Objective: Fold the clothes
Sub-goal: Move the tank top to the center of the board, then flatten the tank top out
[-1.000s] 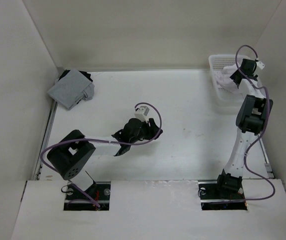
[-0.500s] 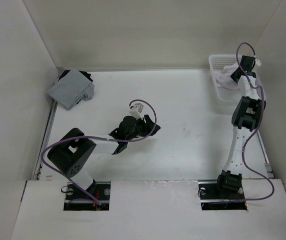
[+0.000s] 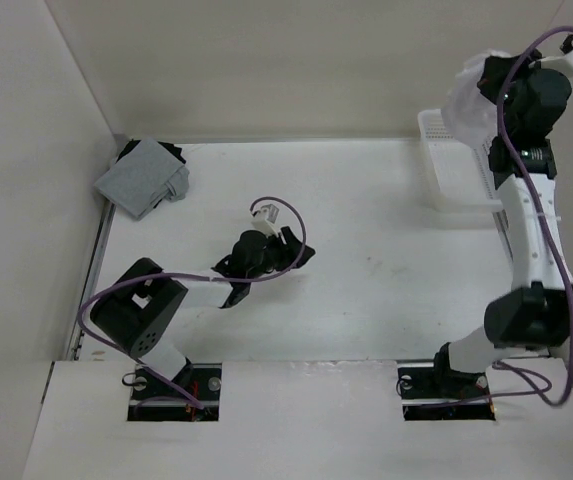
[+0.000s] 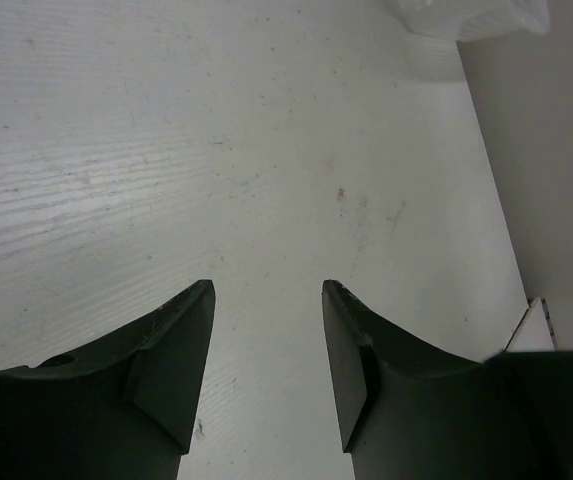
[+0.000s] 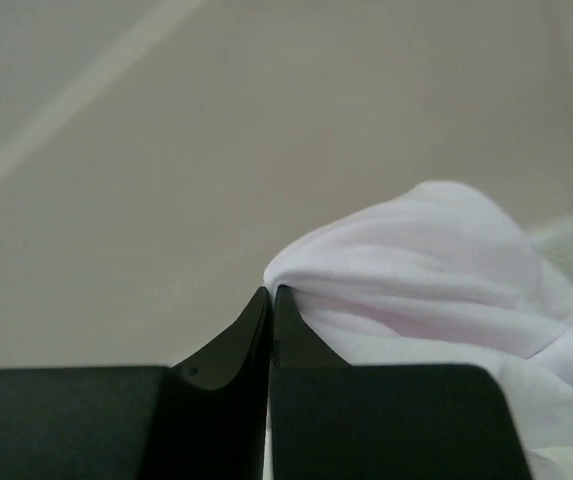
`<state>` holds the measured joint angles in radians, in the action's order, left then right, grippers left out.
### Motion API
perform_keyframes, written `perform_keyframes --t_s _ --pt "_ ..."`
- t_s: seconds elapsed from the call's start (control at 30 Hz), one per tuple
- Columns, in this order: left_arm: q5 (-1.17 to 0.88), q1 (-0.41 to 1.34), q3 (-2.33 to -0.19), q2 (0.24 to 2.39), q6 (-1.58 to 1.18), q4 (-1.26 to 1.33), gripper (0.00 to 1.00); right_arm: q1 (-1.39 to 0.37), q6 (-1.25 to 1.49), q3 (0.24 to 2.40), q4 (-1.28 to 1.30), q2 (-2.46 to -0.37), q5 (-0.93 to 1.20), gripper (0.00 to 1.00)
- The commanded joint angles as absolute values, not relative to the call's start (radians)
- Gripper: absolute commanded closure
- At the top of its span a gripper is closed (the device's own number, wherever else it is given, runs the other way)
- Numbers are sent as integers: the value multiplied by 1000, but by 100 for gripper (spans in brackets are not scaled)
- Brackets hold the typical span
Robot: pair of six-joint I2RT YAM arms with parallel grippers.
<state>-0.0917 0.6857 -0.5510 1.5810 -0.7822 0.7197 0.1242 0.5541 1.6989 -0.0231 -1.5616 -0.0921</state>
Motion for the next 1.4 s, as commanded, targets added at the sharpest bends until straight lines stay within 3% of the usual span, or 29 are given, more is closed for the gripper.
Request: perform_keyframes --t_s 0.0,0.1,0.2,0.23,0.3,0.33,0.53,0.6,0.73,0.8,0.87,0.97,1.17,1.37 --pt "-95 630 -517 1415 -814 726 55 -10 558 1690 -46 -1412 -17 99" --pt "-68 591 -494 1318 -830 675 55 -133 555 1638 -6 -1316 -14 95" --pt "-45 532 -474 1229 -845 592 54 -273 606 1398 -28 -1209 -35 86" --pt "-41 515 -465 1209 -851 574 54 -306 624 1312 -47 -1183 -43 82" --pt "-38 452 -431 1151 -865 522 54 -401 679 1030 -177 -1140 -80 62" --pt "-43 403 -402 1103 -870 473 54 -428 708 918 -227 -1153 -92 61" --pt "-23 285 -298 985 -856 305 54 -429 721 680 -226 -1187 -60 47" --pt "-17 303 -293 1003 -836 295 55 -429 716 608 -204 -1157 -64 48" --pt "1 375 -316 1057 -804 291 59 -527 713 528 -80 -1082 -64 68" --pt "24 436 -327 1062 -782 281 68 -640 712 514 -3 -1065 -75 74" --pt "49 513 -331 1052 -766 256 73 -740 733 503 43 -1063 -119 72" --pt "80 689 -357 1040 -721 197 75 -808 762 467 61 -1048 -236 61" --pt "369 1109 -449 1139 -605 98 68 -648 775 426 -60 -1026 -250 60" --pt "569 1312 -564 1337 -496 74 63 -556 779 387 -153 -1025 -184 60"
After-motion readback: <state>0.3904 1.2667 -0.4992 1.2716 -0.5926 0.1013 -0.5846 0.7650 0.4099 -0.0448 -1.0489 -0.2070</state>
